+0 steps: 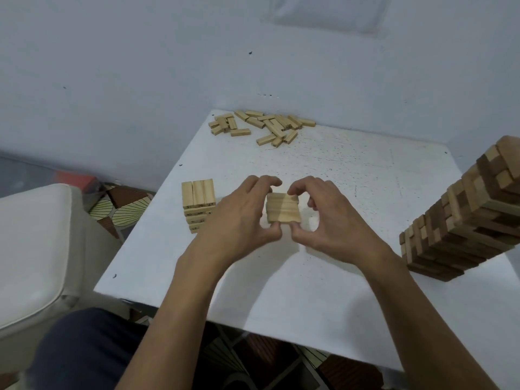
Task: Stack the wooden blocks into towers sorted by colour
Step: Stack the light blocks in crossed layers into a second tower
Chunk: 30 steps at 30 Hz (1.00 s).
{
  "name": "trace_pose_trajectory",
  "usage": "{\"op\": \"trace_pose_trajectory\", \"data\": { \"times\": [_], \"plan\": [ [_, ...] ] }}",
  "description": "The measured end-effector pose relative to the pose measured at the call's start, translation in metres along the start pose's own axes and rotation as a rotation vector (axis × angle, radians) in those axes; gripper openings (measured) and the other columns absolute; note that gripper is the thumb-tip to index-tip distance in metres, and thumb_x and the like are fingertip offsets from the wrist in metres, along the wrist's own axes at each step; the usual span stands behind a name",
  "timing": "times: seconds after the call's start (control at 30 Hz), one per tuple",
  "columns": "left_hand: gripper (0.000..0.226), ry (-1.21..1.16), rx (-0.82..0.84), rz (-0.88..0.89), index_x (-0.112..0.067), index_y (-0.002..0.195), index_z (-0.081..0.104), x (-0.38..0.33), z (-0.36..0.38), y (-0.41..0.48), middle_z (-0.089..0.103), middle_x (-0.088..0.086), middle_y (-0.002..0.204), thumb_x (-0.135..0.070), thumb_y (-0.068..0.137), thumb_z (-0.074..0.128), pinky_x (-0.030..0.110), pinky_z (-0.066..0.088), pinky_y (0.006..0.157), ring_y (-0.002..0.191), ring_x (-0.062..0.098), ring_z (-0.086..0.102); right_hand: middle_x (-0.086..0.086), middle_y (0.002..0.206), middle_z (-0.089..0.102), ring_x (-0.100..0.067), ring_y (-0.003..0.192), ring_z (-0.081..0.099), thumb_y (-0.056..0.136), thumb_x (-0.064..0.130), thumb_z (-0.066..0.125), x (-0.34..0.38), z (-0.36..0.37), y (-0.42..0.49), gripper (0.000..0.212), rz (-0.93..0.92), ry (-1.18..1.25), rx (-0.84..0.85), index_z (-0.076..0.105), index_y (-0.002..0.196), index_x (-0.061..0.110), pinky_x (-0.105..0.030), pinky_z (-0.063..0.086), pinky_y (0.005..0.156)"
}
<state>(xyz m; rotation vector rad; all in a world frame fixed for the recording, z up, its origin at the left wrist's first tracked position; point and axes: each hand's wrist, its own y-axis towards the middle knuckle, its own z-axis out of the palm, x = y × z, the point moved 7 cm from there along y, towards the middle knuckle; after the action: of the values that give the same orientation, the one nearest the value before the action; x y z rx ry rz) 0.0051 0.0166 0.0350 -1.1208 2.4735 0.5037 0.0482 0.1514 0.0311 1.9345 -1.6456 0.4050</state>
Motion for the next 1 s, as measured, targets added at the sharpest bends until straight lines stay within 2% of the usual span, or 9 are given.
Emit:
{"op": "trace_pose_trajectory", "data": {
  "times": [0.1, 0.17, 0.3, 0.47, 0.6, 0.77, 0.87, 1.0],
  "plan": [
    [0.071, -0.027, -0.093, -0.036, -0.032, 0.139, 0.034, 0.013, -0.033, -0.01, 0.05, -0.013, 0.123, -0.04, 0.078, 0.069, 0.023, 0.045, 0.074, 0.088, 0.006, 0.049, 0.014, 0.111, 0.05, 0.003, 0.095, 0.04, 0.079, 0.031, 0.068, 0.029, 0.0, 0.02, 0.044, -0.07, 0.013, -0.003, 0.046, 0.117, 0.028, -0.019, 0.037, 0.075],
    [0.074, -0.044, -0.16, -0.063, -0.033, 0.138, 0.033, 0.028, -0.054, -0.018, 0.052, -0.015, 0.119, -0.041, 0.073, 0.067, 0.024, 0.039, 0.077, 0.09, 0.006, 0.045, 0.013, 0.111, 0.051, -0.001, 0.091, 0.038, 0.079, 0.028, 0.07, 0.047, 0.005, 0.036, 0.045, -0.11, 0.016, -0.003, 0.047, 0.117, 0.027, -0.017, 0.035, 0.074],
    [0.075, -0.022, -0.254, -0.133, -0.032, 0.136, 0.035, 0.064, -0.079, -0.033, 0.054, -0.019, 0.112, -0.045, 0.069, 0.066, 0.04, 0.04, 0.09, 0.093, 0.01, 0.046, 0.008, 0.112, 0.053, -0.012, 0.095, 0.042, 0.078, 0.027, 0.07, 0.075, 0.028, 0.066, 0.044, -0.171, 0.052, 0.029, 0.048, 0.117, 0.025, -0.03, 0.044, 0.08],
    [0.08, -0.061, -0.262, -0.212, -0.033, 0.136, 0.035, 0.098, -0.086, -0.044, 0.053, -0.022, 0.112, -0.056, 0.065, 0.064, 0.043, 0.039, 0.097, 0.1, 0.007, 0.047, 0.006, 0.113, 0.053, -0.016, 0.101, 0.043, 0.079, 0.03, 0.07, 0.088, 0.057, 0.088, 0.045, -0.179, 0.06, 0.092, 0.047, 0.117, 0.026, -0.04, 0.048, 0.084],
    [0.078, -0.104, -0.252, -0.242, -0.033, 0.135, 0.036, 0.112, -0.08, -0.045, 0.056, -0.02, 0.114, -0.054, 0.067, 0.065, 0.048, 0.04, 0.099, 0.102, 0.008, 0.049, 0.004, 0.115, 0.053, -0.018, 0.103, 0.043, 0.079, 0.029, 0.068, 0.087, 0.07, 0.095, 0.046, -0.164, 0.038, 0.119, 0.046, 0.119, 0.026, -0.042, 0.049, 0.085],
    [0.073, -0.121, -0.255, -0.264, -0.032, 0.137, 0.037, 0.122, -0.07, -0.045, 0.058, -0.019, 0.117, -0.036, 0.076, 0.077, 0.05, 0.038, 0.102, 0.106, 0.01, 0.05, 0.006, 0.116, 0.052, -0.015, 0.104, 0.041, 0.08, 0.03, 0.068, 0.082, 0.074, 0.097, 0.046, -0.142, 0.011, 0.146, 0.045, 0.12, 0.027, -0.041, 0.049, 0.086],
    [0.071, -0.115, -0.247, -0.271, -0.033, 0.137, 0.038, 0.122, -0.068, -0.045, 0.058, -0.018, 0.12, -0.037, 0.078, 0.076, 0.048, 0.038, 0.102, 0.108, 0.008, 0.049, 0.007, 0.118, 0.052, -0.015, 0.104, 0.041, 0.081, 0.032, 0.067, 0.078, 0.076, 0.098, 0.045, -0.128, 0.008, 0.151, 0.046, 0.121, 0.028, -0.041, 0.048, 0.087],
    [0.069, -0.108, -0.246, -0.248, -0.034, 0.137, 0.04, 0.123, -0.069, -0.047, 0.056, -0.014, 0.125, -0.05, 0.075, 0.066, 0.049, 0.039, 0.102, 0.113, 0.009, 0.049, 0.008, 0.122, 0.051, -0.016, 0.106, 0.043, 0.082, 0.034, 0.067, 0.077, 0.075, 0.096, 0.047, -0.129, 0.022, 0.146, 0.047, 0.124, 0.029, -0.036, 0.046, 0.086]
  ]
}}
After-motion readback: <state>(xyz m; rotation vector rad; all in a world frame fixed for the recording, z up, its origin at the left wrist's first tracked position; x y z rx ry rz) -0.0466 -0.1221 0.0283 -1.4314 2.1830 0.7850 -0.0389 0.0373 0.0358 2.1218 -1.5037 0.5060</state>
